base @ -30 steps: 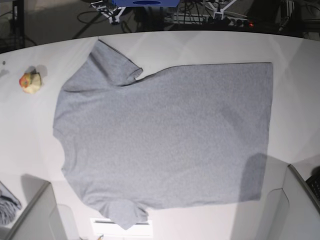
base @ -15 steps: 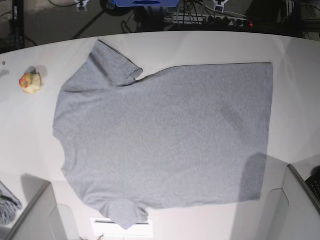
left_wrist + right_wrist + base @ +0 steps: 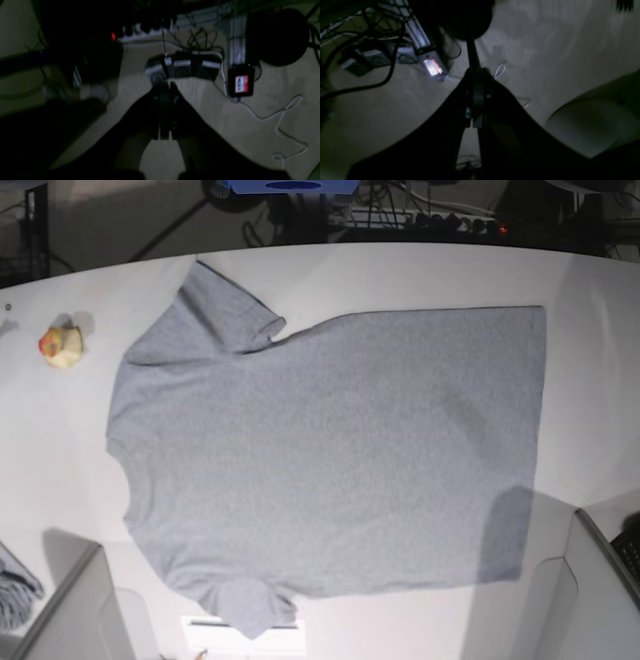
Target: Fold the T-shirt properly
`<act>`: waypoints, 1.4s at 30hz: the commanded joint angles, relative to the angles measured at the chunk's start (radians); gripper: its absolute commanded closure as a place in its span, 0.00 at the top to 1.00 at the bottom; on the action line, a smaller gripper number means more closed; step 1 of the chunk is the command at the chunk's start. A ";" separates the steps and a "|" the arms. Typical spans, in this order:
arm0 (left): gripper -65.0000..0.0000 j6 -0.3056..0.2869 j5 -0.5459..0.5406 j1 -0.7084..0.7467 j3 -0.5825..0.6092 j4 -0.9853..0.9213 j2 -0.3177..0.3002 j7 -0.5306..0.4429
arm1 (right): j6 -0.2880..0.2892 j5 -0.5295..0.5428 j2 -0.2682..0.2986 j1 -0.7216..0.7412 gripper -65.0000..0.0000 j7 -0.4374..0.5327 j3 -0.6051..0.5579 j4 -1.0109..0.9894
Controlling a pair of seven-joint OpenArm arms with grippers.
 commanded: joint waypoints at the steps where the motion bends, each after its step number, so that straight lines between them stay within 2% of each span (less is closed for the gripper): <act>1: 0.00 -0.001 0.000 0.035 0.001 0.026 -0.002 -0.011 | 0.006 0.022 -0.001 -0.046 0.00 -0.008 0.008 0.067; 3: 0.00 -0.001 -0.016 0.073 0.000 0.083 -0.004 -0.011 | 0.006 0.048 -0.015 -0.106 0.00 -0.031 0.032 0.191; 5: 0.00 -0.001 -0.080 0.113 -0.016 0.152 -0.019 -0.011 | 0.006 0.052 -0.033 -0.155 0.00 -0.049 0.057 0.293; 7: 0.00 -0.001 -0.143 0.138 -0.036 0.207 -0.027 -0.009 | 0.008 0.052 -0.052 -0.184 0.00 -0.066 0.075 0.366; 12: 0.00 -0.001 -0.209 0.193 -0.085 0.354 -0.053 -0.011 | 0.014 0.055 -0.061 -0.224 0.00 -0.080 0.083 0.510; 16: 0.00 -0.001 -0.210 0.247 -0.132 0.480 -0.051 -0.011 | 0.014 0.057 -0.064 -0.283 0.00 -0.081 0.083 0.682; 24: 0.00 -0.001 -0.212 0.343 -0.220 0.717 -0.045 -0.011 | 0.017 0.055 -0.171 -0.387 0.00 -0.086 0.167 1.028; 32: 0.00 -0.001 -0.214 0.391 -0.266 0.918 -0.017 -0.013 | 0.017 0.060 -0.182 -0.401 0.00 -0.086 0.153 1.222; 36: 0.00 -0.001 -0.214 0.369 -0.296 0.951 0.010 -0.013 | 0.020 0.174 -0.171 -0.347 0.00 -0.097 0.127 1.229; 38: 0.00 -0.001 -0.214 0.350 -0.296 0.959 0.012 -0.013 | 0.055 0.246 -0.171 -0.321 0.00 -0.138 0.127 1.229; 42: 0.00 0.003 -0.214 0.319 -0.318 0.960 0.018 -0.013 | 0.199 0.424 -0.144 -0.243 0.00 -0.333 0.161 1.227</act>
